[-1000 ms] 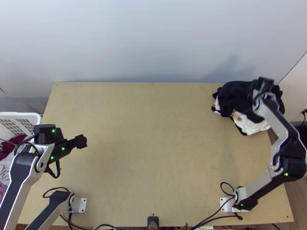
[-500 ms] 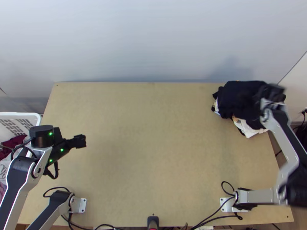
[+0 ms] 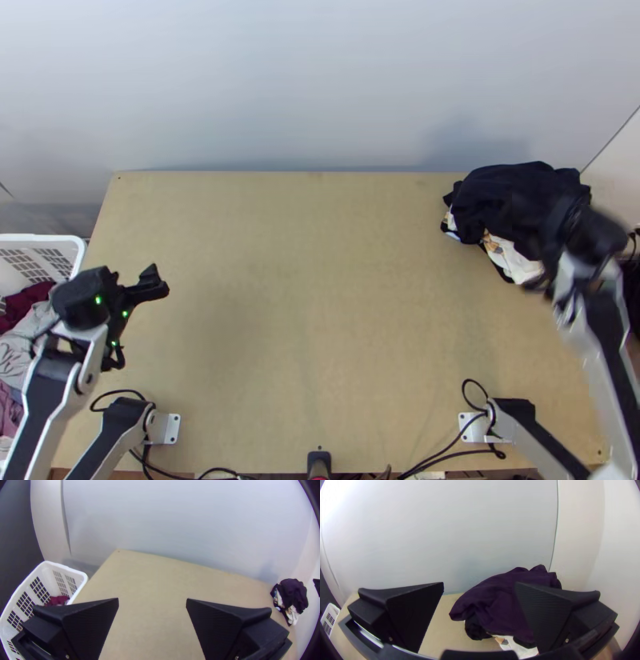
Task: Fold the t-shirt
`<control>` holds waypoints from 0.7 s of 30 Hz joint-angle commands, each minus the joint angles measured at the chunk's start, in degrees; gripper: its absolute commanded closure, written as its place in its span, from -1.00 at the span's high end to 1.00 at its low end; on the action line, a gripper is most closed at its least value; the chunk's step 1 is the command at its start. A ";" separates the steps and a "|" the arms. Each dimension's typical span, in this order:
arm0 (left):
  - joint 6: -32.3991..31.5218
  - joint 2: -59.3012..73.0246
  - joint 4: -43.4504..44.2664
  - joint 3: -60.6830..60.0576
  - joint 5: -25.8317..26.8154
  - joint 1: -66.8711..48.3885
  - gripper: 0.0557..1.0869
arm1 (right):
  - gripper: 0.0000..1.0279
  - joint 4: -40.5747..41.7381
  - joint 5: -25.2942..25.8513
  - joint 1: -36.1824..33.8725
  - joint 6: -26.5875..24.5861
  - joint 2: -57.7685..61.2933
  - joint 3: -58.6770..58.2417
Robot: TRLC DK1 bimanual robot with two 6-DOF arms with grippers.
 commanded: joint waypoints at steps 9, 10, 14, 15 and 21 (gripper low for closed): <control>14.61 -24.47 20.84 -32.12 -6.95 0.81 0.91 | 0.93 7.96 17.33 19.01 -6.88 -39.71 -44.40; 14.96 -24.74 23.13 -33.35 -6.95 1.16 0.91 | 0.93 7.70 17.33 18.84 -8.64 -44.72 -46.86; 15.84 -28.25 32.00 -39.33 -6.86 -0.15 0.91 | 0.93 6.82 17.33 17.70 -11.10 -54.56 -50.55; 15.40 -29.57 33.32 -40.12 -6.77 -1.30 0.91 | 0.93 6.64 17.33 16.82 -10.92 -53.77 -50.47; 13.64 -35.55 32.97 -40.38 -6.25 -3.32 0.91 | 0.93 3.48 17.33 13.48 -8.46 -53.33 -50.11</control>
